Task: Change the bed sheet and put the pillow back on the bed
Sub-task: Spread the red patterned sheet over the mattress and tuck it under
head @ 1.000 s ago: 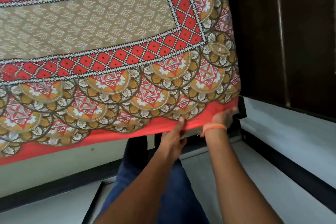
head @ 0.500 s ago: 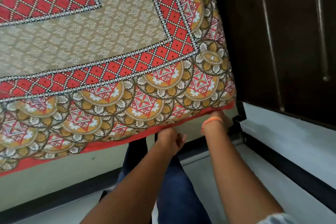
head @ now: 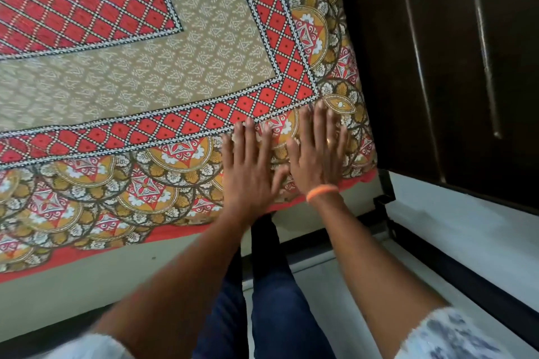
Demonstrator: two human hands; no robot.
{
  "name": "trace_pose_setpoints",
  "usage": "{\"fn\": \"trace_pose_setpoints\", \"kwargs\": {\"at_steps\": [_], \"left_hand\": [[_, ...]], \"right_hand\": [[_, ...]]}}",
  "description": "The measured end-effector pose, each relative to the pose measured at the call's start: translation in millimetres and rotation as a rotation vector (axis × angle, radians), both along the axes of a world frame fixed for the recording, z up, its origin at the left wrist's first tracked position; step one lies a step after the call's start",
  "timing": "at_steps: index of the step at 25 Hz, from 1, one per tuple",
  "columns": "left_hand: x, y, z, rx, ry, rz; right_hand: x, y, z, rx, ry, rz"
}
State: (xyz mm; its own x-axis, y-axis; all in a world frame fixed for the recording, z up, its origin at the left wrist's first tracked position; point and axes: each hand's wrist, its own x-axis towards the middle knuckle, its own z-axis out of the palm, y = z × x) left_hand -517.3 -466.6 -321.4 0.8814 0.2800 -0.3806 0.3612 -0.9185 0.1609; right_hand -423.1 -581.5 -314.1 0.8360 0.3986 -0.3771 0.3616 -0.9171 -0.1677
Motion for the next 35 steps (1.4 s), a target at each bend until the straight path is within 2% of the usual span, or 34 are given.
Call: {"fn": "trace_pose_setpoints", "kwargs": {"at_steps": [1, 5, 8, 9, 11, 14, 16, 18, 21, 23, 25, 27, 29, 32, 33, 35], "left_hand": [[-23.0, -17.5, -0.1, -0.011, 0.018, -0.033], [-73.7, -56.1, 10.8, -0.093, 0.013, -0.139], [-40.2, -30.2, 30.1, -0.17, -0.122, -0.016], [-19.4, -18.6, 34.3, -0.17, -0.203, 0.031], [29.2, 6.3, 31.3, -0.147, -0.266, 0.08], [63.3, 18.3, 8.1, -0.11, -0.117, 0.015], [37.3, 6.4, 0.3, -0.075, -0.04, -0.065], [-0.6, -6.4, 1.6, -0.09, -0.052, -0.119], [-20.0, -0.9, 13.7, -0.283, -0.141, -0.183], [-15.1, 33.7, 25.0, -0.375, -0.289, -0.082], [-12.9, 86.4, 31.1, -0.251, -0.369, 0.13], [-14.9, 150.7, 23.5, -0.057, -0.28, 0.294], [-33.0, 204.3, 8.2, 0.071, -0.178, 0.396], [-91.3, 221.9, -14.7, 0.085, -0.118, 0.441], [-113.8, 207.1, -16.4, 0.066, -0.119, 0.495], [-153.9, 164.8, -9.8, 0.009, -0.12, 0.604]], "right_hand": [[-13.1, -15.4, -3.6, 0.011, -0.068, -0.02], [-60.7, -54.3, -0.9, -0.031, 0.035, -0.177], [-50.6, -31.5, 12.3, 0.052, 0.082, -0.64], [-42.9, -19.8, 17.7, 0.091, 0.035, -0.663], [-17.5, 5.9, 21.0, 0.116, -0.073, -0.452], [25.0, 15.2, -0.3, 0.053, -0.136, -0.207], [16.7, -12.0, -15.0, -0.036, -0.108, -0.218], [-10.9, -38.3, -12.9, -0.069, -0.106, -0.257], [-34.2, -34.3, 5.1, -0.054, -0.065, -0.38], [-31.1, 7.5, 16.6, 0.074, -0.078, -0.255], [-20.8, 68.4, 20.9, 0.207, -0.101, -0.013], [1.6, 140.6, 14.7, 0.244, -0.108, 0.112], [13.5, 212.1, 3.0, 0.196, -0.08, 0.226], [-24.1, 260.7, -12.6, 0.001, -0.068, 0.393], [-45.0, 253.8, -6.9, -0.079, 0.059, 0.398], [-84.3, 221.4, 10.1, -0.258, 0.551, 0.408]]}}
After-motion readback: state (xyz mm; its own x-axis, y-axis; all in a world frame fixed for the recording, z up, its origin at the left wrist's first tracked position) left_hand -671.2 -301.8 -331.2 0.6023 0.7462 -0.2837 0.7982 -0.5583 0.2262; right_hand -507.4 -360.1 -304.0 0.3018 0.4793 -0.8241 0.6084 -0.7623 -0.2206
